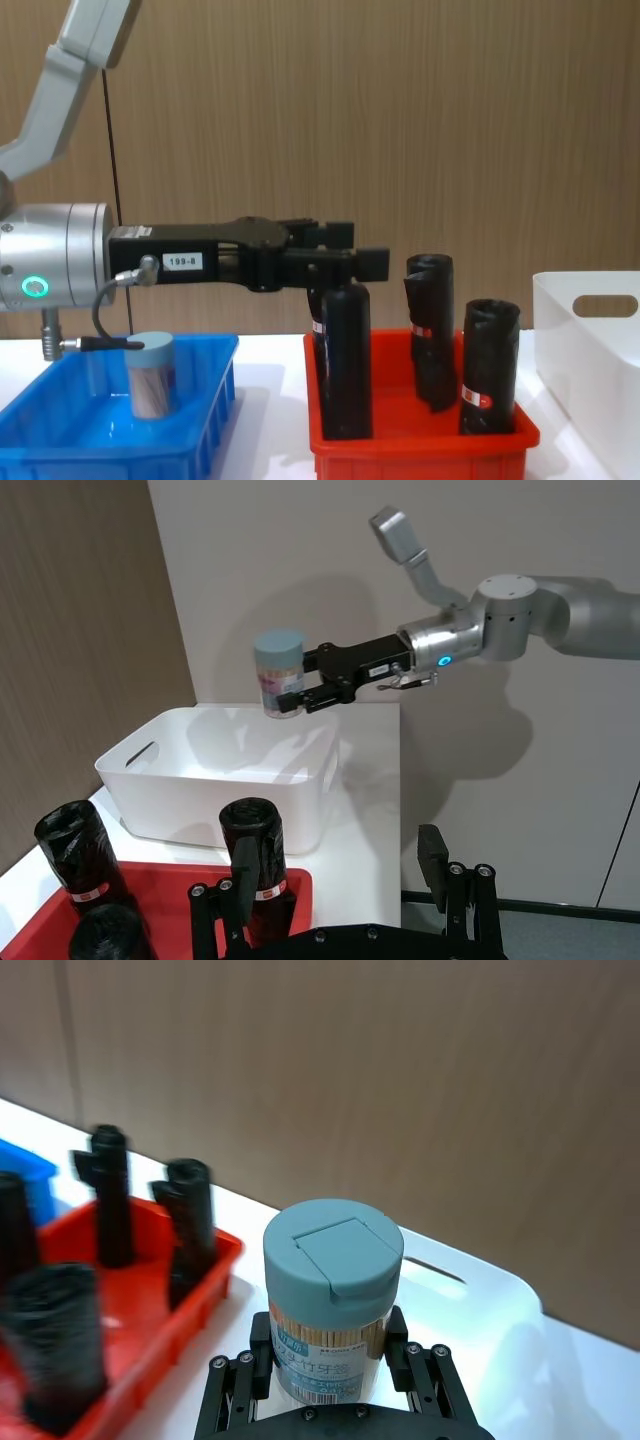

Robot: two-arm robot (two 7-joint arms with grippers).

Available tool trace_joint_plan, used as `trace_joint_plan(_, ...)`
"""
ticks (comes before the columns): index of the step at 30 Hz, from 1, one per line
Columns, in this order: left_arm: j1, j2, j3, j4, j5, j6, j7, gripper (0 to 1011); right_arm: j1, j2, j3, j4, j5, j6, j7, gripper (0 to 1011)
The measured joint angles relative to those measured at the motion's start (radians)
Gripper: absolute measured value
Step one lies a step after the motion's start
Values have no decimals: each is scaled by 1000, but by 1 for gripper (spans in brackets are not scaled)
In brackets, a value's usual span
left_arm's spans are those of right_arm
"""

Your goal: Pick the cotton swabs from the blue box and place them into the white box.

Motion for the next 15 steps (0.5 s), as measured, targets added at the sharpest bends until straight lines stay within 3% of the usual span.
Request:
trace_joint_plan(5,0,0,0,0,0,0,0,1004,60,-35,-13,107,-15,1,-50,648)
trace_joint_plan(12,0,0,0,0,0,0,0,1004,112,-66,-26,199,-26,-2,-81,653)
trace_joint_plan(15,0,0,0,0,0,0,0,1004,137,-81,-31,244,-32,-4,-96,731)
